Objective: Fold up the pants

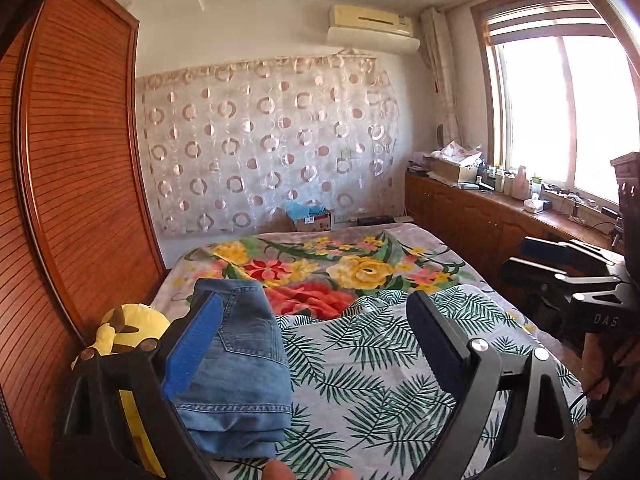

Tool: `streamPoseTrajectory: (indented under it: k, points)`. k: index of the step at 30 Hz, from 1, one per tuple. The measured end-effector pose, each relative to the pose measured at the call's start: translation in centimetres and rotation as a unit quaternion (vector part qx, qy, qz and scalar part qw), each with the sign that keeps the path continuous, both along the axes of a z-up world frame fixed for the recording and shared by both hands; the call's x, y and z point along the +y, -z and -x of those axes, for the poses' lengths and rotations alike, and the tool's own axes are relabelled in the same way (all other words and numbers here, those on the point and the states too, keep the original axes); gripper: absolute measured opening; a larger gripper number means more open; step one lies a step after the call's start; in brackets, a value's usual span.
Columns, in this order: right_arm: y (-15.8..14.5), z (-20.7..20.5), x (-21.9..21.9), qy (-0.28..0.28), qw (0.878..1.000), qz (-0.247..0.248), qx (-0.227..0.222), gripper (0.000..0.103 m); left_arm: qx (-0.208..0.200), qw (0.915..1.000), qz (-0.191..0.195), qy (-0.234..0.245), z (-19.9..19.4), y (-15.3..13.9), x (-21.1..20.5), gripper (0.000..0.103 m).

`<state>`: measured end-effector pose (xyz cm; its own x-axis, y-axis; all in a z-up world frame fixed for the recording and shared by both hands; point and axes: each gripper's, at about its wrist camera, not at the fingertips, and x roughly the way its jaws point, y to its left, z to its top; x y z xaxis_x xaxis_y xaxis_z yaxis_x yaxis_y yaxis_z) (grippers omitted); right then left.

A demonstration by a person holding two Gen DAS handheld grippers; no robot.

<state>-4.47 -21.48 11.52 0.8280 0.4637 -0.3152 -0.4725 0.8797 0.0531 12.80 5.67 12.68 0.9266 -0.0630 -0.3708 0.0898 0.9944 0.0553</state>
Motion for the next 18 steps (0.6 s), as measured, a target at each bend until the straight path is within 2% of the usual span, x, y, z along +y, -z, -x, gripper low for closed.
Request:
streamPoseTrajectory:
  k: [7,10,13,18]
  points:
    - [-0.5,6.0,-2.0,0.051,0.998,0.005,-0.02,0.076,0.005,0.9998,0.021,-0.004,2.5,-0.2,-2.2,0.093]
    - [-0.5,8.5,-2.6,0.072,0.997,0.002,-0.021,0.08,0.007,0.9998,0.02,0.002,3.5,0.1,-3.4,0.093]
    - [-0.2,10.1,-2.1,0.092,0.996,-0.004,-0.023,0.083,0.012,0.9996,0.025,0.009,4.4,0.6,-4.4,0.093]
    - [0.6,10.6,1.0,0.108,0.994,0.002,-0.019,0.083,0.021,0.9994,0.028,0.008,5.6,1.3,-5.2,0.093]
